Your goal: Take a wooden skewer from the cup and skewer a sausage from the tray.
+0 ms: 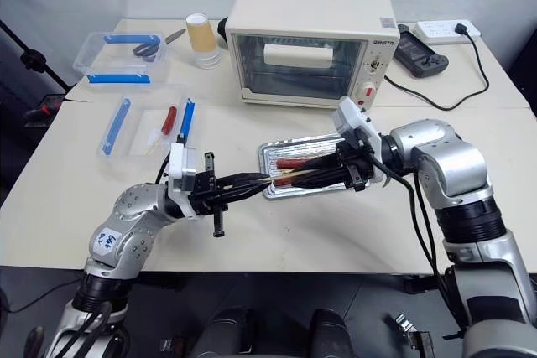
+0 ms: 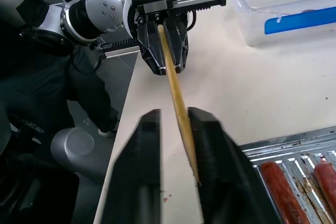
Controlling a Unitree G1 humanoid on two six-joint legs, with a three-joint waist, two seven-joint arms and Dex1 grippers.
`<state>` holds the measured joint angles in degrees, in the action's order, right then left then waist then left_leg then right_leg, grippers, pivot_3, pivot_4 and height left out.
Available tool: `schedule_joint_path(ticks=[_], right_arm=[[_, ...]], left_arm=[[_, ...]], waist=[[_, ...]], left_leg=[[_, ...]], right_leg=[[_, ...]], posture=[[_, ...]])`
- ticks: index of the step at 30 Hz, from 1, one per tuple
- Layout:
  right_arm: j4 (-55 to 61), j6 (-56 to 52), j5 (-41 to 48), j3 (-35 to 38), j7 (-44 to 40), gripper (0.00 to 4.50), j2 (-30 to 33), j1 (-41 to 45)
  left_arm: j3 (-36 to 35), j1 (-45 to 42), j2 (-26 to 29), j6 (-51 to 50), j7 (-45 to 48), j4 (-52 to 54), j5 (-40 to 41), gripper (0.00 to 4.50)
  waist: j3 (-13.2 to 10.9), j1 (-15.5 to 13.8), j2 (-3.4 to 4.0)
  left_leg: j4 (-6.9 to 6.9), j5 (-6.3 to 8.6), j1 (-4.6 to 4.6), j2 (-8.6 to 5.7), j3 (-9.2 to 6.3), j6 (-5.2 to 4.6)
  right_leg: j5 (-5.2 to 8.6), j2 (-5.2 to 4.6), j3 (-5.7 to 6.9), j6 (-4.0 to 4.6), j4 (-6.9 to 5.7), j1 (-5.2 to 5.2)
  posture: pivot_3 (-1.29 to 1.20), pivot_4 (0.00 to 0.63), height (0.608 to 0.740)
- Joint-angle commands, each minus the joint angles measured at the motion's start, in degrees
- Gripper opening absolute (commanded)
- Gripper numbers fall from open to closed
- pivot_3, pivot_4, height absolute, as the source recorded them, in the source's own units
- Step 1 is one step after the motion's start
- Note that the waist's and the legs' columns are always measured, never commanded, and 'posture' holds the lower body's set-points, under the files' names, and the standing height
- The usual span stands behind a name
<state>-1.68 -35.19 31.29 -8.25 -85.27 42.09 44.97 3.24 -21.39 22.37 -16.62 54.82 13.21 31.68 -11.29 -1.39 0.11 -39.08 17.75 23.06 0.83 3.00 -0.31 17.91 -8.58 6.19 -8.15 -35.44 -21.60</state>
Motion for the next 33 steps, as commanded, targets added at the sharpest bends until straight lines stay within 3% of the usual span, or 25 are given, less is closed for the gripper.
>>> schedule_joint_path(ticks=[1,8,14,18,24,32,33], right_arm=[[0.1,5.6,-1.5,4.7,0.8,2.09,2.5,-3.1],[-3.5,14.7,-4.3,11.4,1.5,4.45,8.3,-13.0],[-11.0,28.2,-9.0,15.6,4.1,4.49,9.1,-18.5],[-7.6,24.7,-8.1,12.9,4.9,4.49,6.8,-15.8],[-4.4,17.4,-13.4,2.4,8.8,4.49,1.0,-5.1],[-11.8,20.7,-22.3,-7.0,12.4,1.78,-7.9,2.9],[-13.1,21.6,-23.1,-7.6,12.8,1.78,-8.6,3.4]], left_arm=[[-1.9,1.1,1.3,1.3,0.2,1.8,0.3,0.0],[-7.3,8.0,5.8,3.7,0.9,3.1,0.6,0.0],[-17.2,19.1,6.8,5.3,-2.4,3.8,2.7,0.0],[-20.8,22.7,6.1,3.6,-5.8,6.0,5.1,0.0],[-23.4,26.9,6.4,2.4,-8.1,7.9,6.5,0.0],[-23.5,28.0,5.9,2.6,-9.2,8.9,6.4,0.0],[-23.5,28.1,5.9,2.6,-9.4,9.1,6.4,0.0]], waist=[[0.0,0.0,0.0],[0.0,0.1,0.0],[0.0,0.3,0.0],[0.0,0.2,0.0],[0.0,0.8,0.0],[0.0,0.6,-0.01],[0.0,0.6,-0.01]], left_leg=[[0.0,0.0,0.0,0.0,0.0,0.0],[0.03,0.0,-0.01,0.01,0.03,0.0],[0.09,0.01,-0.05,0.03,0.09,0.0],[0.01,0.0,-0.08,0.05,0.07,0.0],[0.07,0.03,-0.13,0.08,-0.08,0.06],[0.05,0.04,-0.06,0.04,-0.03,0.07],[0.05,0.04,-0.06,0.03,-0.03,0.07]], right_leg=[[0.0,0.0,0.0,0.0,0.0,0.0],[0.0,0.0,0.0,0.0,0.02,0.0],[0.0,0.0,-0.03,0.0,0.04,0.0],[0.0,0.0,-0.06,0.0,0.0,0.04],[0.01,0.01,-0.07,0.01,-0.01,0.03],[0.01,0.0,-0.01,0.02,0.0,0.02],[0.01,0.0,-0.01,0.02,0.0,0.01]], posture=[[0.0,0.15,0.74],[0.0,0.15,0.74],[0.0,0.15,0.74],[0.0,0.15,0.74],[0.0,0.15,0.74],[0.0,0.15,0.74],[0.0,0.15,0.74]])
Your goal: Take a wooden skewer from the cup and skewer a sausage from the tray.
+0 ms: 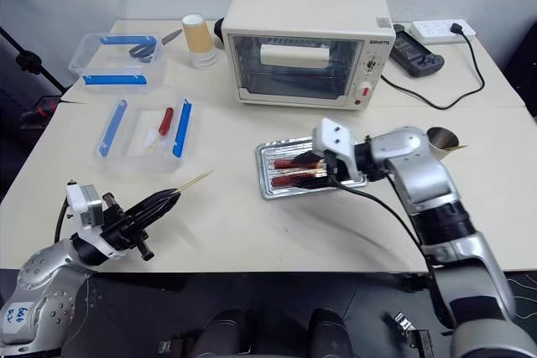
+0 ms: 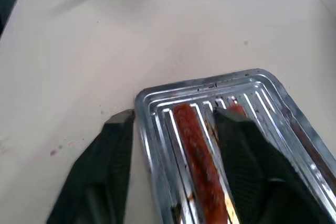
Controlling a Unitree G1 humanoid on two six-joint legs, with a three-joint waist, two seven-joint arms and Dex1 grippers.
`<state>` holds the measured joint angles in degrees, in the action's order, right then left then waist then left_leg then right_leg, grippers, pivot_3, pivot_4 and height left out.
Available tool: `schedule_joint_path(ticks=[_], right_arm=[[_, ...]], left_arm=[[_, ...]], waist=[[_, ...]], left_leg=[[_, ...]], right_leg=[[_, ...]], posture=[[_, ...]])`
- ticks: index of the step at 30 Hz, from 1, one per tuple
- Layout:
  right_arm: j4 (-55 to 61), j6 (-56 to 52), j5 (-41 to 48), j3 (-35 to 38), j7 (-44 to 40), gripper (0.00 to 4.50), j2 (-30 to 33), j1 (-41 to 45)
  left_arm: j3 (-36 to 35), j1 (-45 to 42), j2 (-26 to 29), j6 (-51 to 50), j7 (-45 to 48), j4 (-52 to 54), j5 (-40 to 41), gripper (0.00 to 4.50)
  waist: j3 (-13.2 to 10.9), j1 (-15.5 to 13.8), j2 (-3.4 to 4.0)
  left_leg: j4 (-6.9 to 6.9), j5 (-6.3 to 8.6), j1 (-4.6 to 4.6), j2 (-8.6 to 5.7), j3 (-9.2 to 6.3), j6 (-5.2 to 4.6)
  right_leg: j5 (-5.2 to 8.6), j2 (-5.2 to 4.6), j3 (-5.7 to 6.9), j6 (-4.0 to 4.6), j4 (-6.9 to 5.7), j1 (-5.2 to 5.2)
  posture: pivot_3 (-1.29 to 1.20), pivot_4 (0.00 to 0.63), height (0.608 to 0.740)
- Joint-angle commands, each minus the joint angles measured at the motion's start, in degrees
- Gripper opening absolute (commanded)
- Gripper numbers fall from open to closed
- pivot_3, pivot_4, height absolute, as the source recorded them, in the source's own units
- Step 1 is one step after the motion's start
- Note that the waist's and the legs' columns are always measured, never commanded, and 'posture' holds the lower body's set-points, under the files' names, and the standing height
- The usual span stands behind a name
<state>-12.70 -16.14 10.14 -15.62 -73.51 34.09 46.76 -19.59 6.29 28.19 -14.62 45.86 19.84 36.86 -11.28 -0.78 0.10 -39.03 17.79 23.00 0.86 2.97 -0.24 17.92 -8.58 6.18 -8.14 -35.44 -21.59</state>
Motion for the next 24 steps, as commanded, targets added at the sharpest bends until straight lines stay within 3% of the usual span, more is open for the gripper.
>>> schedule_joint_path(ticks=[1,23,24], right_arm=[[-3.2,3.4,-2.6,-0.5,1.2,1.78,-1.3,2.2],[-19.7,10.7,-10.8,-3.5,2.5,1.78,-10.4,8.1],[-19.9,10.8,-10.9,-3.6,2.1,1.59,-10.4,8.0]], left_arm=[[-0.7,0.6,0.0,0.6,-0.6,2.7,1.2,0.0],[0.3,2.5,-1.1,0.7,-3.1,5.4,1.0,0.0],[0.3,2.5,-1.0,0.7,-3.1,5.3,1.0,0.0]], waist=[[0.0,0.0,0.0],[0.0,1.0,0.0],[0.0,1.1,0.0]], left_leg=[[0.0,0.0,0.0,0.0,0.0,0.0],[0.06,0.0,-0.01,0.03,0.02,0.01],[0.06,0.0,-0.01,0.03,0.02,0.01]], right_leg=[[0.0,0.0,0.01,0.0,0.0,0.0],[0.01,0.03,-0.01,0.01,-0.03,-0.05],[0.01,0.03,-0.01,0.02,-0.02,-0.05]], posture=[[0.0,0.15,0.74],[0.0,0.15,0.74],[0.0,0.15,0.74]])
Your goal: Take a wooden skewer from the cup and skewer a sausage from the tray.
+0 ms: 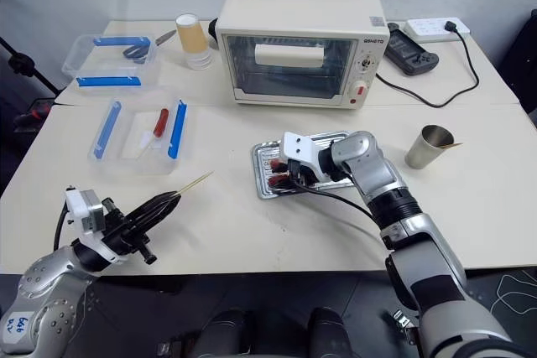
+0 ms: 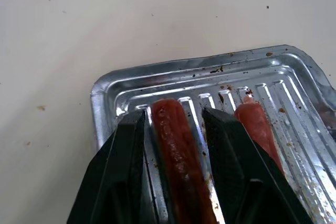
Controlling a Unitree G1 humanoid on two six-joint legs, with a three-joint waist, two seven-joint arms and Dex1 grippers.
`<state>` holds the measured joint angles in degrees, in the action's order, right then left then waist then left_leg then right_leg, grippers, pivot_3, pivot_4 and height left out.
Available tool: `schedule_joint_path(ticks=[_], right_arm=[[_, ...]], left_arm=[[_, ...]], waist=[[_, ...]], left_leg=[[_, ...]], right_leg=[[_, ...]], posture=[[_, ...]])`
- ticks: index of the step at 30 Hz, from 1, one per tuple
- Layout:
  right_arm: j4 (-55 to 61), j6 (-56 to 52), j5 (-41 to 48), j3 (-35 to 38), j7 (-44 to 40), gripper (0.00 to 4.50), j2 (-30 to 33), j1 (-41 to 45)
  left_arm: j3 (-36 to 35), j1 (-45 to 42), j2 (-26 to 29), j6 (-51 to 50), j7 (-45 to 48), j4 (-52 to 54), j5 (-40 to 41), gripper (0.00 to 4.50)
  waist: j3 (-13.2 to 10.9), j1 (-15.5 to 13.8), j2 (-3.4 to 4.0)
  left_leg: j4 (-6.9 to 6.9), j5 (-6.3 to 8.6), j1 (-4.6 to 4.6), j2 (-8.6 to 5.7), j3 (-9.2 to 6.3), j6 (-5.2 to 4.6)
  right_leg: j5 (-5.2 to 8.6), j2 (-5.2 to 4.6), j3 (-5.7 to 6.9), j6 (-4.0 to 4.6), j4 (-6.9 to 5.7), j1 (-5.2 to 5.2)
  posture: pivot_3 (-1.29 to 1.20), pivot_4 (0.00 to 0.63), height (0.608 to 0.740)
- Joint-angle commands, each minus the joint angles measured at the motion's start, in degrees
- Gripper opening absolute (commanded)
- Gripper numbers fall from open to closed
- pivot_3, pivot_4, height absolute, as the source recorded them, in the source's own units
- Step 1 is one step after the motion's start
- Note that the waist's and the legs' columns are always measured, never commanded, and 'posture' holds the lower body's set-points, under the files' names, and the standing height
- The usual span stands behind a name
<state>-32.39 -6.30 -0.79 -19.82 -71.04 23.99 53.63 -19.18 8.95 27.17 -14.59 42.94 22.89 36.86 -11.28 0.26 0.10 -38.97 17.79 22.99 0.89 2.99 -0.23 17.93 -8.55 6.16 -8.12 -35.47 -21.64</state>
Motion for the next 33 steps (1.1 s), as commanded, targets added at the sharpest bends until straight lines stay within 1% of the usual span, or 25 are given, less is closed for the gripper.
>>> schedule_joint_path(ticks=[1,2,5,6,13,16,17,19,22,26,33], right_arm=[[-0.4,1.2,-0.1,0.6,-0.6,1.4,-0.3,1.1],[-0.5,1.2,-0.1,0.6,-0.8,1.2,-0.3,1.1],[-0.5,1.5,-0.2,0.6,-1.3,0.26,-0.1,0.8],[-0.5,1.7,-0.2,0.6,-1.5,0.15,-0.1,0.8],[1.4,2.5,0.8,1.5,-2.9,0.15,0.8,1.0],[3.9,5.5,3.6,2.7,-6.9,0.15,1.6,0.9],[6.8,6.8,6.1,3.2,-10.5,0.15,2.5,0.3],[12.4,5.6,9.0,3.7,-14.3,0.15,4.2,-1.0],[17.8,3.1,12.2,4.3,-16.4,0.15,5.3,-2.1],[21.3,1.0,14.1,4.5,-16.6,0.15,6.3,-2.8],[22.9,-0.3,14.2,4.0,-16.3,0.15,8.0,-4.0]], left_arm=[[-0.1,-0.2,0.0,0.7,-0.2,2.2,1.0,0.0],[-0.1,-0.3,0.0,0.7,-0.2,2.2,1.0,0.0],[0.0,-0.6,0.1,0.7,-0.3,2.1,1.0,0.0],[0.0,-0.7,0.1,0.7,-0.2,2.1,1.0,0.0],[1.2,-2.4,1.0,0.5,1.3,1.2,0.6,0.0],[2.7,-3.8,2.4,0.6,3.1,0.7,-0.2,0.0],[4.4,-4.9,3.5,0.5,5.0,0.3,-0.9,0.0],[7.8,-7.1,5.6,0.7,8.3,-0.6,-2.5,0.0],[10.6,-9.1,7.2,0.7,10.7,-1.7,-3.5,0.0],[12.2,-11.0,7.6,0.0,12.0,-2.9,-3.4,0.0],[12.8,-13.2,7.3,0.1,12.9,-4.0,-3.0,0.0]], waist=[[0.0,0.0,0.0],[0.0,0.1,0.0],[0.0,0.1,0.0],[0.0,0.1,0.0],[0.0,0.0,0.0],[0.0,0.0,0.0],[0.0,0.0,0.0],[0.0,-0.2,0.02],[0.0,-0.1,0.0],[0.0,0.1,0.01],[0.0,-0.1,0.01]], left_leg=[[0.0,0.0,0.0,0.0,0.0,0.0],[0.0,0.0,0.0,0.0,0.0,0.0],[0.0,0.0,-0.01,0.01,0.01,0.0],[0.0,0.0,-0.01,0.0,0.01,0.0],[0.0,0.0,0.0,0.0,0.01,0.0],[0.0,0.0,0.0,0.0,0.01,0.0],[0.01,0.0,0.01,0.0,0.01,0.0],[0.01,0.0,0.02,-0.01,0.0,0.0],[0.0,0.0,0.02,-0.02,0.01,0.0],[0.07,0.02,-0.03,0.03,0.02,0.04],[0.03,0.02,-0.01,0.01,0.03,0.04]], right_leg=[[0.0,0.0,0.0,0.0,0.0,0.0],[0.0,0.0,0.0,0.0,0.0,0.0],[0.0,0.0,0.0,0.0,-0.01,0.0],[0.0,0.0,0.0,0.0,-0.01,0.0],[0.0,0.0,0.0,0.0,-0.01,0.0],[0.0,0.0,0.0,0.0,0.0,-0.01],[0.0,0.0,0.0,0.0,0.0,-0.02],[0.0,0.01,0.02,0.0,0.02,-0.02],[0.0,0.0,0.0,0.0,0.01,-0.01],[0.01,0.04,0.0,0.01,-0.01,-0.03],[0.01,0.02,-0.01,0.01,-0.01,-0.04]], posture=[[0.0,0.15,0.74],[0.0,0.15,0.74],[0.0,0.15,0.74],[0.0,0.15,0.74],[0.0,0.15,0.74],[0.0,0.15,0.74],[0.0,0.15,0.74],[0.0,0.15,0.74],[0.0,0.15,0.74],[0.0,0.15,0.74],[0.0,0.15,0.74]])
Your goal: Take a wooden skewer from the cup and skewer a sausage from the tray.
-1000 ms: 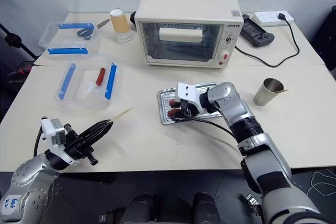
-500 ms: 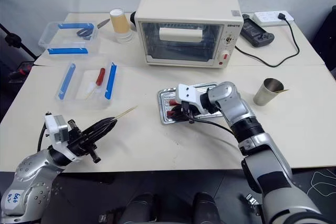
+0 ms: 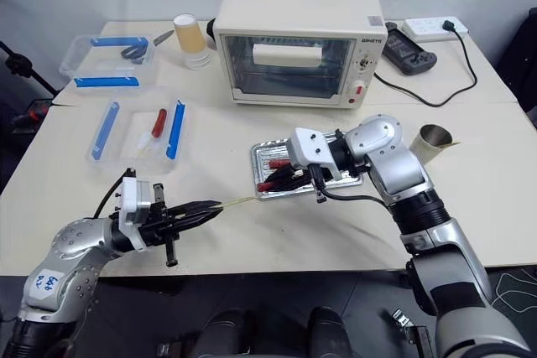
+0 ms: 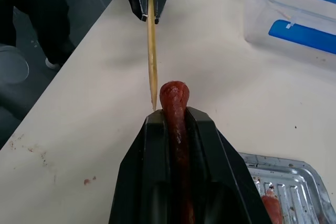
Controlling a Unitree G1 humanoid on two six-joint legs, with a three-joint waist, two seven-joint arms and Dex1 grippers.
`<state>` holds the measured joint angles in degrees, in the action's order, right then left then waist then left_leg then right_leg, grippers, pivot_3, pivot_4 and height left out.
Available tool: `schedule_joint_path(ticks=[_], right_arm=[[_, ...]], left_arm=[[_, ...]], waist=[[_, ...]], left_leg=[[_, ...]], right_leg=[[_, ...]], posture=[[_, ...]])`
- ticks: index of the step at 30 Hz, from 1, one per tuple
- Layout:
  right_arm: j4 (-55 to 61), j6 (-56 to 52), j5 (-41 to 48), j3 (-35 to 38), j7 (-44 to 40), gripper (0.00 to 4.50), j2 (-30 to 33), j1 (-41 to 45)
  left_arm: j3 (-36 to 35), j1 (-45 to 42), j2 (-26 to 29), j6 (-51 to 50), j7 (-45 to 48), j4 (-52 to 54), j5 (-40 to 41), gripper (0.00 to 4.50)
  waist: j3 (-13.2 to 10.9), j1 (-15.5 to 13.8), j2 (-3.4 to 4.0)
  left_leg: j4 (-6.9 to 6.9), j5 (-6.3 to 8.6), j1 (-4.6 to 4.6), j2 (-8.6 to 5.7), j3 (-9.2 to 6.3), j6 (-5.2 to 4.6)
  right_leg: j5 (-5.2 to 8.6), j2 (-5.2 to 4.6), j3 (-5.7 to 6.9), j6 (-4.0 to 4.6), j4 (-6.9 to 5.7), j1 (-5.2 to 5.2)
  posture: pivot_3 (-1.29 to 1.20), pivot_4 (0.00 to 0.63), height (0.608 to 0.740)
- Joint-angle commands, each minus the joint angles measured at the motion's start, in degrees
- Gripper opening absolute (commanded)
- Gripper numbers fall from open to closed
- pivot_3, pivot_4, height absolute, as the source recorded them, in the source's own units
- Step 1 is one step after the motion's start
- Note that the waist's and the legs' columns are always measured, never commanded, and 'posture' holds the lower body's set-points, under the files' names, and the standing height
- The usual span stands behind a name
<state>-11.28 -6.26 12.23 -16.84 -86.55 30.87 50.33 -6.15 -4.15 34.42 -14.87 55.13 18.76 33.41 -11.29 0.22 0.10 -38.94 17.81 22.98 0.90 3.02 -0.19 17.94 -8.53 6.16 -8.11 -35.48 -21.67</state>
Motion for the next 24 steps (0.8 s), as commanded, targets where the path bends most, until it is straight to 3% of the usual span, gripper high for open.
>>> schedule_joint_path(ticks=[1,24], right_arm=[[1.7,-0.3,1.0,1.0,-0.8,0.15,1.3,-0.9],[1.1,0.3,1.1,1.0,-1.1,0.15,2.3,-2.3]], left_arm=[[-0.2,-0.1,0.0,0.4,0.8,0.1,0.5,0.0],[-0.2,0.2,-0.5,0.6,1.1,-0.1,0.4,0.0]], waist=[[0.0,-0.1,0.0],[0.0,-0.1,0.0]], left_leg=[[-0.01,0.0,0.0,0.0,0.0,0.0],[-0.02,0.0,0.0,0.0,0.0,0.0]], right_leg=[[0.0,0.0,0.0,0.0,0.0,0.0],[0.0,-0.01,0.0,0.0,0.0,0.01]], posture=[[0.0,0.15,0.74],[0.0,0.15,0.74]])
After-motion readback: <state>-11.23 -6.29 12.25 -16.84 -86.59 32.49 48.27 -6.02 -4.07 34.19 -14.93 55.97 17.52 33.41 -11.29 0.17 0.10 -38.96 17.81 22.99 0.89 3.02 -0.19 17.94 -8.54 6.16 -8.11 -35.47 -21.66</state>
